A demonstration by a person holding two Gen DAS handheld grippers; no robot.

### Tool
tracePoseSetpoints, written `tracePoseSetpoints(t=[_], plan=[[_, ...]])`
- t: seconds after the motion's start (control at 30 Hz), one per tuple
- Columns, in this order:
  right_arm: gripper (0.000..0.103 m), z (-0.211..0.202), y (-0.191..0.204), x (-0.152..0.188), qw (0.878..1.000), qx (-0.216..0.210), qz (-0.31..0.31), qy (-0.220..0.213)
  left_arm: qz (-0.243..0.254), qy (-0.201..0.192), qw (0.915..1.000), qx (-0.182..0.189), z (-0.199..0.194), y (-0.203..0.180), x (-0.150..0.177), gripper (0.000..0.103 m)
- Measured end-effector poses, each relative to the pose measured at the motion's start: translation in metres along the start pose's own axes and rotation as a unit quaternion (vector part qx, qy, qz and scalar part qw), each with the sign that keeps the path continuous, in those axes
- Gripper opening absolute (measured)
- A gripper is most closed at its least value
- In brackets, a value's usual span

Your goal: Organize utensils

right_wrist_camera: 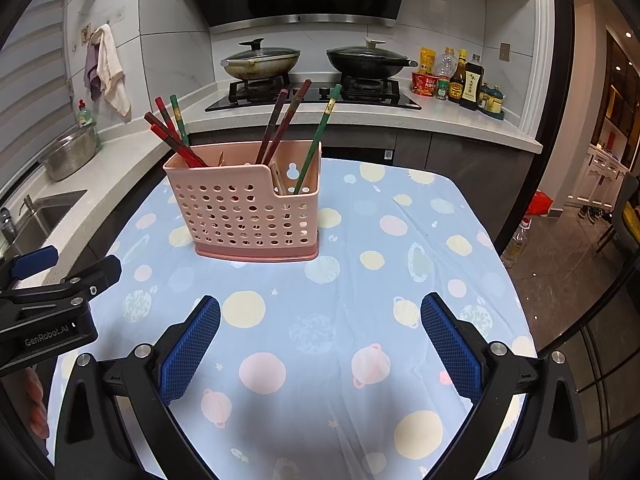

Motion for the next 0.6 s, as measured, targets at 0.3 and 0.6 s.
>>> tracePoseSetpoints(t=[0.3,0.6], plan=[[0.096,0.0002,0.0005,0.0000,1.000,0.001,0.001,0.000,0.001,0.002,1.0000,-0.002,0.0007,-0.0019,0.0018,0.095],[0.096,0.0002,0.0007,-0.0001,1.000,0.001,0.001,0.000,0.003,0.004,1.0000,-0.001,0.0026,-0.0025,0.0035,0.095]])
Point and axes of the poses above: each gripper's, at about its wrist camera, not at the fingertips, and z roughly the way its jaws point, y to its left, x to its underside, the point moved 6 cm from there along z, roughly the way its jaws point, and after that the axes turned 13 degrees about -y, right-handed, at the moved point
